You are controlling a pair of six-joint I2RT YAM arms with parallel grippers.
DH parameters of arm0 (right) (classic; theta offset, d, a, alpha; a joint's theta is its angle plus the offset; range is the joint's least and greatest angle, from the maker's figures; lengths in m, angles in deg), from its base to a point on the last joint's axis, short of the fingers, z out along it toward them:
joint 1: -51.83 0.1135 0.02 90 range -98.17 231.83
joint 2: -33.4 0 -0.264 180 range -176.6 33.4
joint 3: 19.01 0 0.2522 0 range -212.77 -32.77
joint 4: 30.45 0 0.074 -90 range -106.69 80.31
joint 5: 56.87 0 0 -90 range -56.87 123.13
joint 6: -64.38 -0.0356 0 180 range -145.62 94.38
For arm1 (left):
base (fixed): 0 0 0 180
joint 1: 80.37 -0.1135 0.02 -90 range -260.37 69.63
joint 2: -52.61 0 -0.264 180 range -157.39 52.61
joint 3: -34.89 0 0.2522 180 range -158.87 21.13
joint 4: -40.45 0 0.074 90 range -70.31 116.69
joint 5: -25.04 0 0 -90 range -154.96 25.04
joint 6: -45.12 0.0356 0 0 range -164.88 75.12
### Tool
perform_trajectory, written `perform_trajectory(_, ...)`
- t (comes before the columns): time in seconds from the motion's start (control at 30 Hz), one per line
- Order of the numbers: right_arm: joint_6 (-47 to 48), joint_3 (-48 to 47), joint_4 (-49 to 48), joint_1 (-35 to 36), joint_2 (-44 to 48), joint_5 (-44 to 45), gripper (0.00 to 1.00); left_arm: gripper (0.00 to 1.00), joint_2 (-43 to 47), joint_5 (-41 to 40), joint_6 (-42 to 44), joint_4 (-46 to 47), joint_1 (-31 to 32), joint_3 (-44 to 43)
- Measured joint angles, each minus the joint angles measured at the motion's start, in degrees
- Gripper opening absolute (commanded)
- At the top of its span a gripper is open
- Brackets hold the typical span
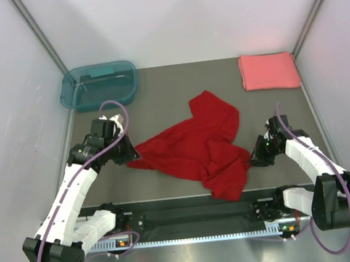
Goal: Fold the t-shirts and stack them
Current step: Flatten the tshirt out
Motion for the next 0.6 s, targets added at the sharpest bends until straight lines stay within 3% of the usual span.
perform_trajectory(0.4, 0.81, 2.51, -6.88, 0.0, -5.53, -4.74, 0.28, 0.0, 0.24, 0.0, 0.02, -0.13, 0.0, 0.0)
perform_trajectory(0.47, 0.85, 2.54, -7.98, 0.0, -6.4, -5.07, 0.31, 0.0, 0.15, 0.0, 0.04, -0.13, 0.0, 0.0)
perform_trajectory(0.53, 0.9, 2.54, -8.74, 0.37, -7.13, -5.49, 0.43, 0.0, 0.04, 0.0, 0.02, -0.13, 0.0, 0.0)
perform_trajectory(0.6, 0.63, 2.51, -9.27, 0.98, -7.32, -6.08, 0.45, 0.0, -0.11, -0.02, 0.04, -0.13, 0.0, 0.0)
